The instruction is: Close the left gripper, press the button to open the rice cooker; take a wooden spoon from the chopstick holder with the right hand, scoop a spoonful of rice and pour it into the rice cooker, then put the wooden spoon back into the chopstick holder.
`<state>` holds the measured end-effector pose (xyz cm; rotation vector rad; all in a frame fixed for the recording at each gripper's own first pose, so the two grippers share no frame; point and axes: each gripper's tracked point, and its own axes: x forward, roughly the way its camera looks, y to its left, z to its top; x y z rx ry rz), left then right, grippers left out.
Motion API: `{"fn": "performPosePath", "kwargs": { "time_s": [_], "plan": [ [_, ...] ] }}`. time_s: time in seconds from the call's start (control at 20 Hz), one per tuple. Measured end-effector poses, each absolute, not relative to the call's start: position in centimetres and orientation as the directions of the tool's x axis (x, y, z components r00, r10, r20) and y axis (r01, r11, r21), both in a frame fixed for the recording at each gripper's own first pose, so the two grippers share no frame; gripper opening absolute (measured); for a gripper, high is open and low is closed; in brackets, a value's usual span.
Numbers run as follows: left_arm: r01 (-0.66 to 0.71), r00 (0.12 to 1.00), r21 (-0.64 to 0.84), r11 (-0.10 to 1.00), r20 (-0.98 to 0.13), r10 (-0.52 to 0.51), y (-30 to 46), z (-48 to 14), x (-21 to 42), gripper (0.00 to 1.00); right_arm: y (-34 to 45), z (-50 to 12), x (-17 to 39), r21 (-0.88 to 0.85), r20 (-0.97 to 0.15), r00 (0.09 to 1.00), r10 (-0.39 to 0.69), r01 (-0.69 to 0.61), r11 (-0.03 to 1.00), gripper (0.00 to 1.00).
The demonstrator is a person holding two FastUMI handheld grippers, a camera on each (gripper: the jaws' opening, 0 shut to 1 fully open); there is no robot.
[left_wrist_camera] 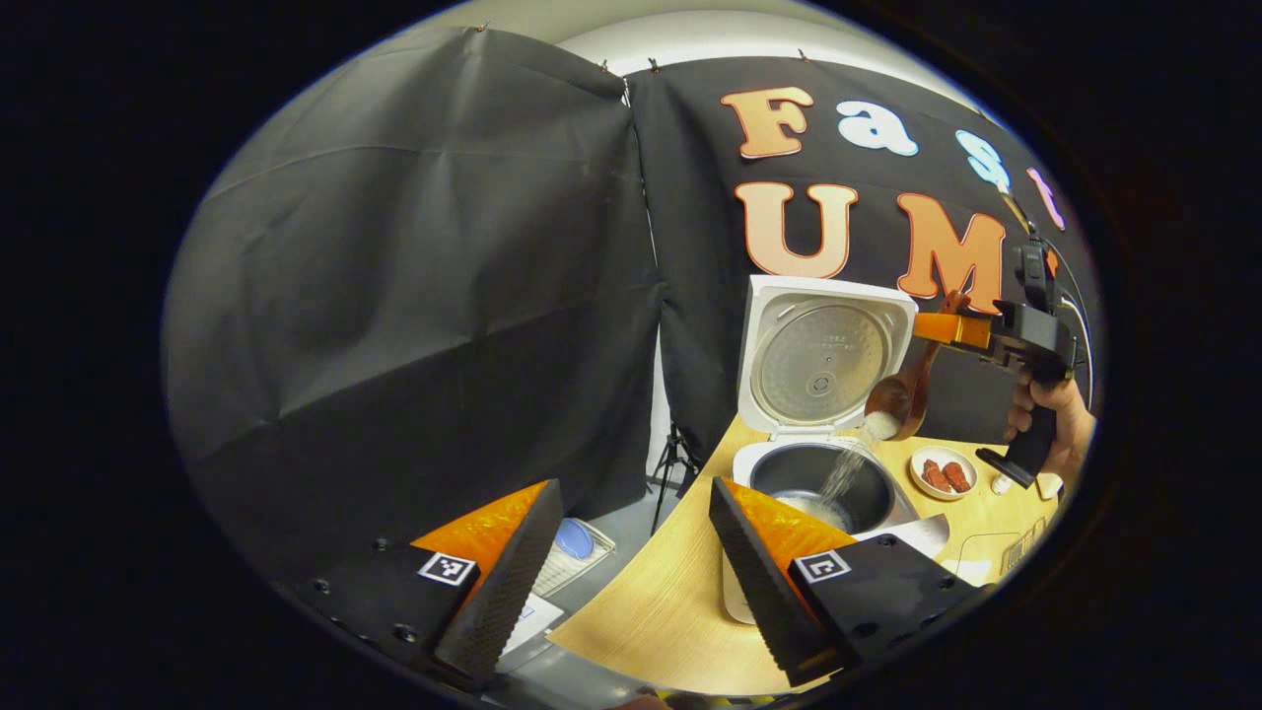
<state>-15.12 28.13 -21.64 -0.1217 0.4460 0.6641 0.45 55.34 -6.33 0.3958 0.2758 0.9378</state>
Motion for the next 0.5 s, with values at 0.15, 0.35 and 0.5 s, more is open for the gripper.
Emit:
{"fn": "performPosePath", "kwargs": {
  "time_s": [0.15,0.35,0.5],
  "plan": [
    [-0.617,0.696,0.047,0.785,-0.434,0.572,27.9,-21.7,-14.9,1.0,55.7,-4.5,-0.6,0.348,-0.006,0.532,0.847,-0.793,0.5,0.11],
    [-0.614,0.698,0.05,0.788,-0.431,0.572,27.6,-21.5,-14.9,0.99,56.0,-2.4,-2.3,0.221,0.056,0.493,0.868,-0.854,0.471,0.11],
    [-0.614,0.701,0.049,0.788,-0.426,0.572,27.3,-21.1,-14.7,1.0,56.2,-1.3,-3.6,0.125,0.09,0.457,0.885,-0.886,0.446,0.11]
  ]
}}
